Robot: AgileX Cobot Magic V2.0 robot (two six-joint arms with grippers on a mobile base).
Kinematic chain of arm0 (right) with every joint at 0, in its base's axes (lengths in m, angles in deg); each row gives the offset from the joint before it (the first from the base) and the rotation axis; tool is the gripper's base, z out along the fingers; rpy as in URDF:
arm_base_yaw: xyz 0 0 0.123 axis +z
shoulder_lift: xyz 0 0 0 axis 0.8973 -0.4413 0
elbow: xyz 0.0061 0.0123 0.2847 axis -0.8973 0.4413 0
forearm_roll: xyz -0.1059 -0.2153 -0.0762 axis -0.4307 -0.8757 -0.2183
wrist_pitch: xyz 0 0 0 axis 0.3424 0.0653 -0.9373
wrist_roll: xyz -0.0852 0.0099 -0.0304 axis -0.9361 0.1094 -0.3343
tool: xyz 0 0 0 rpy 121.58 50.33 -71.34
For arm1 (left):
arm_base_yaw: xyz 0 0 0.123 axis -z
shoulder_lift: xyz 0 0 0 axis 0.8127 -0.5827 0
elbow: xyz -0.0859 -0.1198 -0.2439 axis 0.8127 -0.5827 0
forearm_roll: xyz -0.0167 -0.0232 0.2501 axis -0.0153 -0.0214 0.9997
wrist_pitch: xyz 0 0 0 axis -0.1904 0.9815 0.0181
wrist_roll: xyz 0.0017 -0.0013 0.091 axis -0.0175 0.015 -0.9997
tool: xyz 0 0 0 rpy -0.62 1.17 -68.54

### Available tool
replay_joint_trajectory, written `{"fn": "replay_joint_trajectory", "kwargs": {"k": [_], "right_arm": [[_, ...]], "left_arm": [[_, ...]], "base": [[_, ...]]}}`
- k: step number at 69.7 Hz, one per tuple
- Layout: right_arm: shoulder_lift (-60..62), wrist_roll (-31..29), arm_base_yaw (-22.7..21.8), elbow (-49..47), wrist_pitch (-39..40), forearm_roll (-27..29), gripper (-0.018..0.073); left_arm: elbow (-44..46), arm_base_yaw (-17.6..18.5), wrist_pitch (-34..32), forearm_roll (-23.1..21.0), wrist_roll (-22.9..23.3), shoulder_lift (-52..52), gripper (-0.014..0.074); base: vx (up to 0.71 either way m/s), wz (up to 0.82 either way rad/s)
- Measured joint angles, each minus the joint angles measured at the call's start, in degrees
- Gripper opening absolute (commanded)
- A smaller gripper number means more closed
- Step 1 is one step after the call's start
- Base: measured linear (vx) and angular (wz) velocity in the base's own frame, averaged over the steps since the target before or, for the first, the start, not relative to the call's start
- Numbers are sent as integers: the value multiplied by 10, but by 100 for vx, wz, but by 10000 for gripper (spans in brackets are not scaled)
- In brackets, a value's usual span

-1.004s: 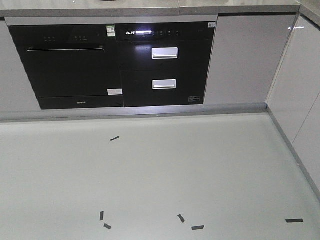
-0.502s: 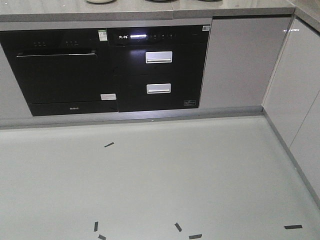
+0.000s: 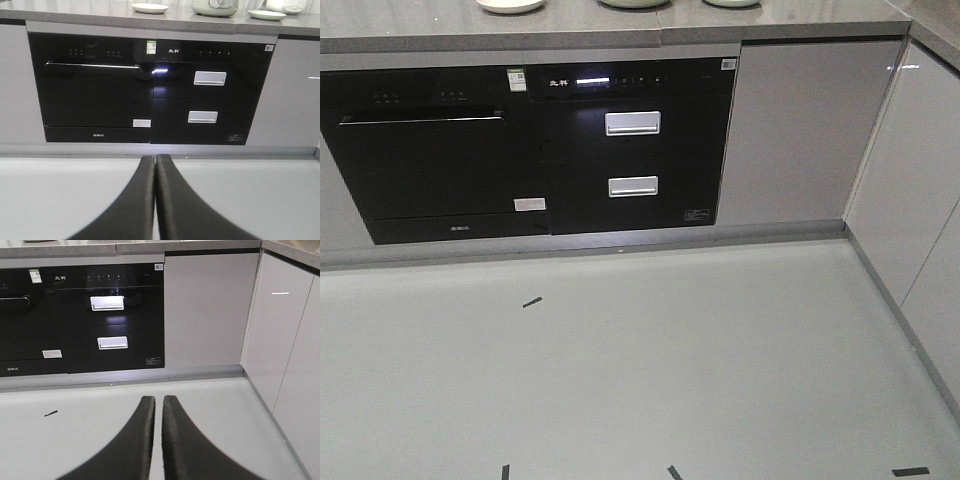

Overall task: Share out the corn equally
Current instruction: 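Drive the base toward the kitchen counter with both arms raised, then drive closer to the counter, centering on the corn pot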

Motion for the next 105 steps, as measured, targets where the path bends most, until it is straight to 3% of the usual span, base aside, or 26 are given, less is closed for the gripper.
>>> {"fn": "replay_joint_trajectory", "kwargs": {"k": [105], "right_arm": [[0, 0, 0, 0, 0, 0, -11]], "left_arm": [[0, 0, 0, 0, 0, 0, -9]], "base": [[12, 0]]}}
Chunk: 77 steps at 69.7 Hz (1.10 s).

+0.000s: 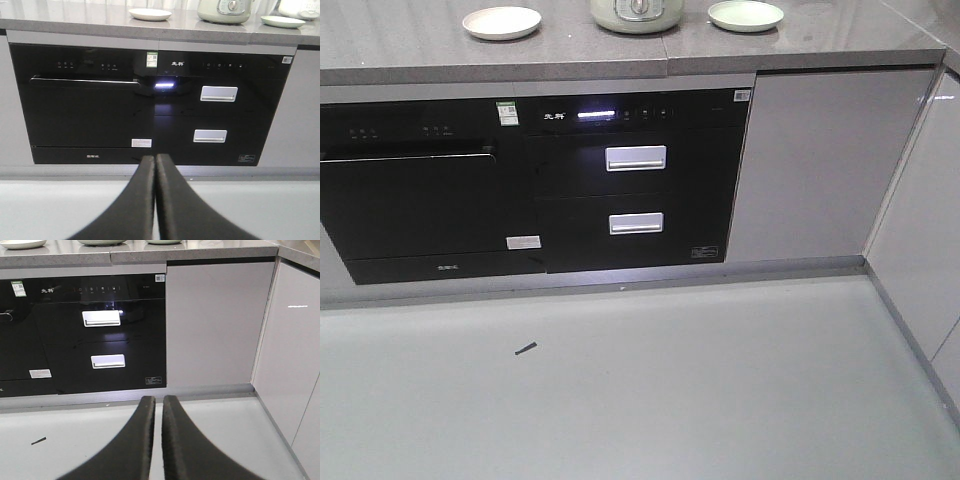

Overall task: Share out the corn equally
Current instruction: 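Drive closer to the counter, centering on the corn pot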

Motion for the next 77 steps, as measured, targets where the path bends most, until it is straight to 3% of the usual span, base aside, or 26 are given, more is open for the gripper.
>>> {"fn": "replay_joint_trajectory", "kwargs": {"k": [77], "right_arm": [[0, 0, 0, 0, 0, 0, -11]], "left_arm": [[0, 0, 0, 0, 0, 0, -9]], "base": [[10, 3]]}}
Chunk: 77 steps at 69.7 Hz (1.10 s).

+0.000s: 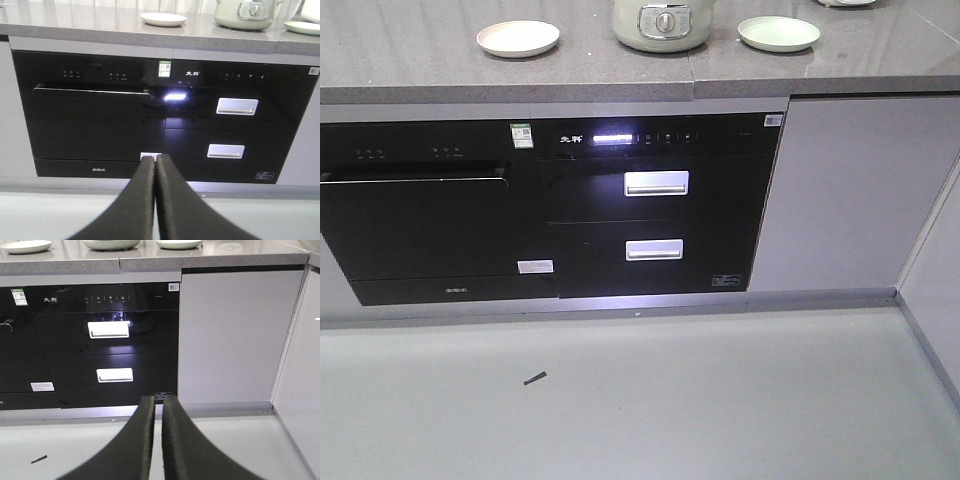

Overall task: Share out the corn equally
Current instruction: 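Drive closer to the counter, centering on the corn pot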

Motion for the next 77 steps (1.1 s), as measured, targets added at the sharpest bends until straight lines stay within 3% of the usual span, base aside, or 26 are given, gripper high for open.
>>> {"fn": "replay_joint_trajectory", "kwargs": {"k": [77], "right_arm": [[0, 0, 0, 0, 0, 0, -11]], "left_arm": [[0, 0, 0, 0, 0, 0, -9]], "base": [[15, 2]]}}
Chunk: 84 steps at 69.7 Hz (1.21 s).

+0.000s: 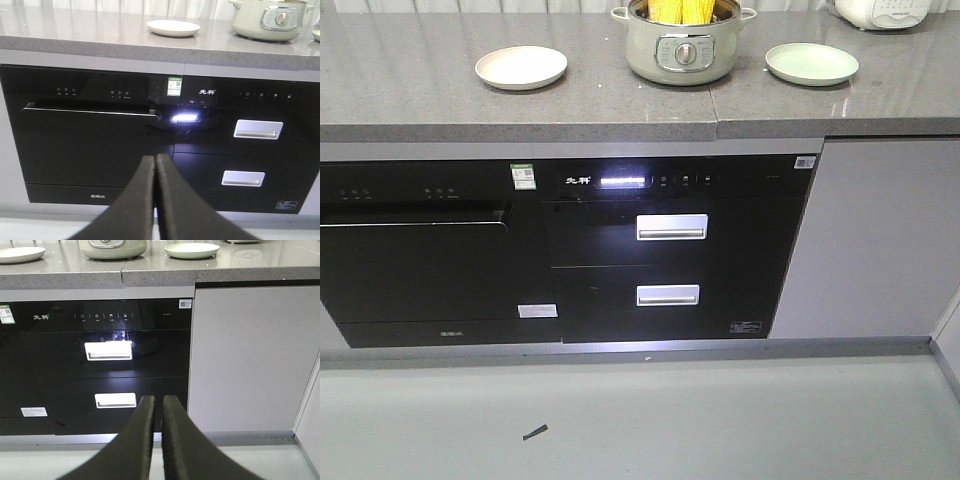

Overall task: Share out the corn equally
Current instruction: 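Drive closer to the counter, centering on the corn pot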

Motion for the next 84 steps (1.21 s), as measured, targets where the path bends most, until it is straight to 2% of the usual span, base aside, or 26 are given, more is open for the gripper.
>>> {"fn": "replay_joint_trajectory", "kwargs": {"k": [84], "right_arm": [[0, 0, 0, 0, 0, 0, -11]], "left_arm": [[0, 0, 0, 0, 0, 0, -9]], "base": [[10, -3]]}}
